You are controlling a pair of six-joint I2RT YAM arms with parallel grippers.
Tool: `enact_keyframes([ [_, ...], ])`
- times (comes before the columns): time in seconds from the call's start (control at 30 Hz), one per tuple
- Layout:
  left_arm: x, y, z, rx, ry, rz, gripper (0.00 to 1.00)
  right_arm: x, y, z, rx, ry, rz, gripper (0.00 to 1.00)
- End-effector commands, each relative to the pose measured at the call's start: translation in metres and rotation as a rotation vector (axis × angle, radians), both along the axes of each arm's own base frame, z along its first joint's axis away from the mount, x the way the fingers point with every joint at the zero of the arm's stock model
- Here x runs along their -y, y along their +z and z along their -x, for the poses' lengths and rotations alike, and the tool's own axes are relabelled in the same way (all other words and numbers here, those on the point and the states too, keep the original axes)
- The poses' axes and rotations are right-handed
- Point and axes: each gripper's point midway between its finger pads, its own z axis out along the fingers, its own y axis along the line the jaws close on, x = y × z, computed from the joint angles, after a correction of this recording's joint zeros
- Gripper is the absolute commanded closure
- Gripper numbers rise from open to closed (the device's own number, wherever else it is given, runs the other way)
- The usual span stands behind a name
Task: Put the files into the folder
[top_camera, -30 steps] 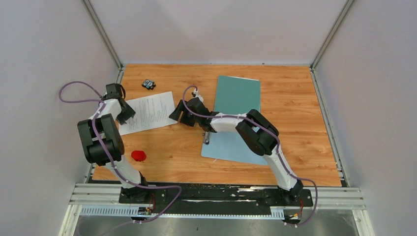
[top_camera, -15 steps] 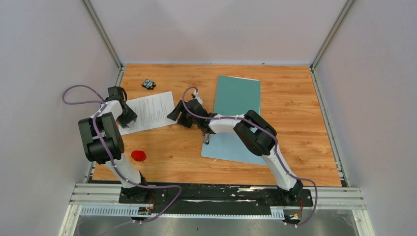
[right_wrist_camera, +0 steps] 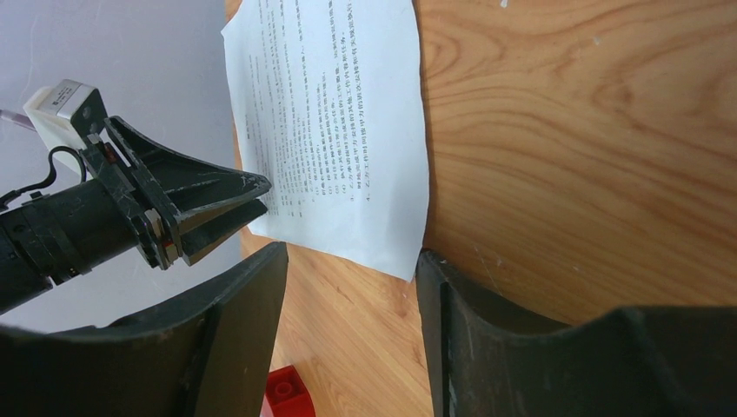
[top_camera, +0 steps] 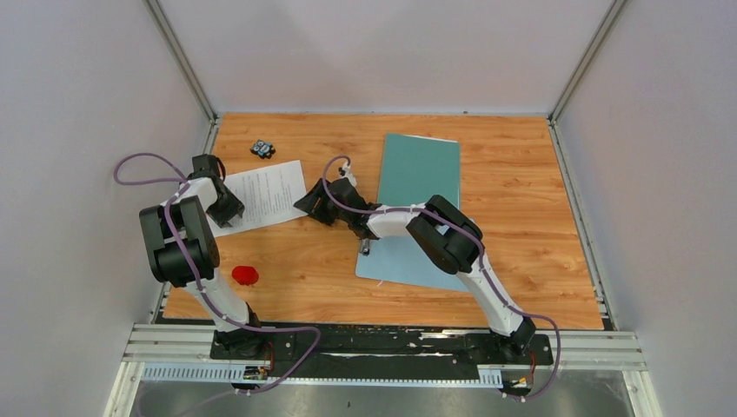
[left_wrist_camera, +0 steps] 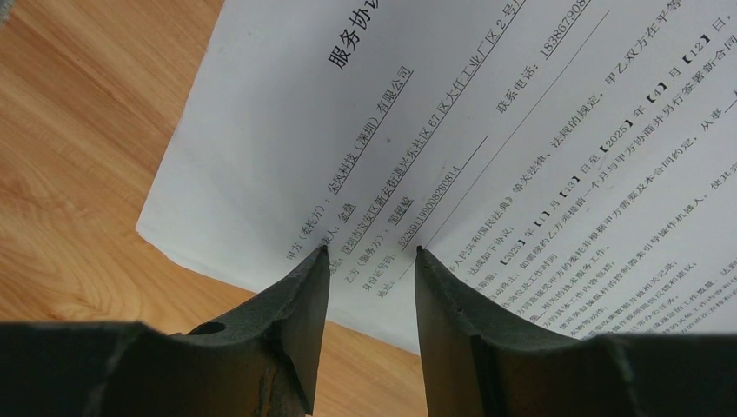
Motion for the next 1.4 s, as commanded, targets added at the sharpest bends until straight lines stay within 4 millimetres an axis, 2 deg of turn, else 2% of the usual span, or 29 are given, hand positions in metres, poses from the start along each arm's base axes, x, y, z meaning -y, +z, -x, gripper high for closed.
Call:
enact_keyframes([
  [0.0,0.0,-0.006,0.0,0.003,0.008,0.018,0.52,-0.008,0.0,-0.012,0.014,-0.029,-0.039,0.46],
  [0.2,0.001,-0.007,0.0,0.002,0.004,0.026,0.52,-0.01,-0.004,-0.017,0.001,-0.037,-0.034,0.65],
  [0.27,0.001,-0.004,-0.001,0.007,0.0,0.025,0.52,-0.009,-0.004,-0.019,0.006,-0.037,-0.027,0.76],
  [0.37,0.005,0.008,-0.007,0.035,-0.038,0.037,0.52,-0.005,0.01,-0.027,0.083,-0.015,-0.008,0.97],
  [0.4,0.007,0.014,-0.011,0.053,-0.059,0.045,0.52,-0.004,0.017,-0.029,0.118,0.003,0.007,1.0],
  [0.47,0.011,0.031,-0.019,0.098,-0.093,0.059,0.5,0.001,0.038,-0.032,0.198,0.037,0.043,1.0],
  [0.57,0.028,0.06,-0.035,0.19,-0.169,0.136,0.44,0.016,0.059,-0.033,0.282,0.063,0.087,1.0],
  [0.63,0.042,0.08,-0.044,0.258,-0.23,0.181,0.37,0.032,0.07,-0.032,0.316,0.071,0.117,1.0],
  [0.67,0.048,0.088,-0.047,0.28,-0.26,0.195,0.29,0.04,0.072,-0.03,0.327,0.079,0.132,1.0],
  [0.7,0.054,0.095,-0.048,0.296,-0.287,0.199,0.24,0.05,0.078,-0.028,0.348,0.086,0.151,1.0],
  [0.77,0.067,0.108,-0.05,0.321,-0.343,0.196,0.2,0.073,0.082,-0.022,0.361,0.089,0.201,1.0],
  [0.87,0.088,0.124,-0.052,0.354,-0.416,0.201,0.17,0.112,0.087,-0.01,0.353,0.09,0.268,1.0],
  [0.9,0.095,0.129,-0.052,0.364,-0.436,0.207,0.17,0.127,0.08,-0.002,0.33,0.095,0.299,1.0],
  [1.03,0.122,0.143,-0.05,0.397,-0.518,0.209,0.16,0.19,0.083,0.022,0.266,0.086,0.378,1.0],
  [1.1,0.139,0.149,-0.047,0.407,-0.573,0.2,0.17,0.227,0.077,0.04,0.213,0.08,0.455,1.0],
  [1.13,0.148,0.152,-0.046,0.412,-0.598,0.196,0.17,0.247,0.087,0.047,0.21,0.059,0.483,1.0],
  [1.23,0.181,0.158,-0.038,0.423,-0.691,0.182,0.18,0.301,0.087,0.07,0.145,0.02,0.585,1.0],
  [1.37,0.218,0.162,-0.024,0.439,-0.789,0.184,0.19,0.359,0.083,0.115,0.011,-0.001,0.682,1.0],
])
